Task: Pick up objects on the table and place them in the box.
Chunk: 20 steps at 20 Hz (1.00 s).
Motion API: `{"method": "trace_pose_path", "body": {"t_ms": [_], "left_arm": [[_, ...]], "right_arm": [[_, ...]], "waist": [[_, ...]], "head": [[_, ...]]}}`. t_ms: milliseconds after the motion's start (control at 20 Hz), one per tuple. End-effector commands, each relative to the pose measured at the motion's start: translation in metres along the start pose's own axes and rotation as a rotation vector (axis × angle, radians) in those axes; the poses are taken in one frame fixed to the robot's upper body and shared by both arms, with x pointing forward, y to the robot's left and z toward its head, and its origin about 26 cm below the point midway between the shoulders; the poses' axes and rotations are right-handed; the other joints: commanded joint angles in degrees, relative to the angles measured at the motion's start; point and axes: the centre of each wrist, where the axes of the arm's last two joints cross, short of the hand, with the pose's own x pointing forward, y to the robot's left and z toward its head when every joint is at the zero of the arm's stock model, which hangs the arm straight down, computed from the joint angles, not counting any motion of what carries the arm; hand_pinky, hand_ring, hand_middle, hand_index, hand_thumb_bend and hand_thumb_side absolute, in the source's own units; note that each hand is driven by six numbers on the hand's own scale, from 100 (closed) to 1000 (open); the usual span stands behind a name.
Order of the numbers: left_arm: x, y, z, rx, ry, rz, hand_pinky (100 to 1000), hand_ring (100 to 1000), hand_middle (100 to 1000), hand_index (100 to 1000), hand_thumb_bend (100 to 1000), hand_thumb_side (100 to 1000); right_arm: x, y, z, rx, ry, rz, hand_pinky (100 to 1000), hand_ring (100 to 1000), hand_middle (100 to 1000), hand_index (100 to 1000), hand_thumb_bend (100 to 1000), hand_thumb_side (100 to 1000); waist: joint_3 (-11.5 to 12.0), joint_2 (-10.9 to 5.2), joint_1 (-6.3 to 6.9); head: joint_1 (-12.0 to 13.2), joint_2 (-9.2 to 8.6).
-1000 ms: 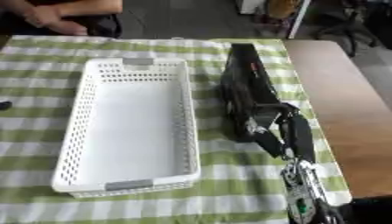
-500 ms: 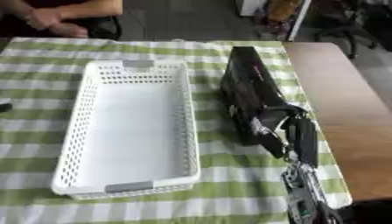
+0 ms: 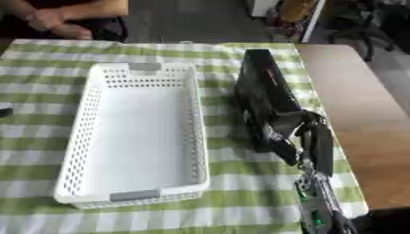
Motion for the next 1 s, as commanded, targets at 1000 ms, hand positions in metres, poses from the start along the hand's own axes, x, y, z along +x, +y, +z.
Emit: {"method": "trace_pose_path", "body": {"t_ms": [1000], "left_arm": [[0.004, 0.002, -0.003, -0.003, -0.020, -0.002, 781, 1000, 1000, 826, 153, 1000]], "right_arm": [[0.025, -0.036, -0.023, -0.175, -0.044, -0.116, 233, 290, 309, 502, 233, 483]], "waist": [[-0.1, -0.58, 0.39]], "head": [[0.4, -1.14]]}}
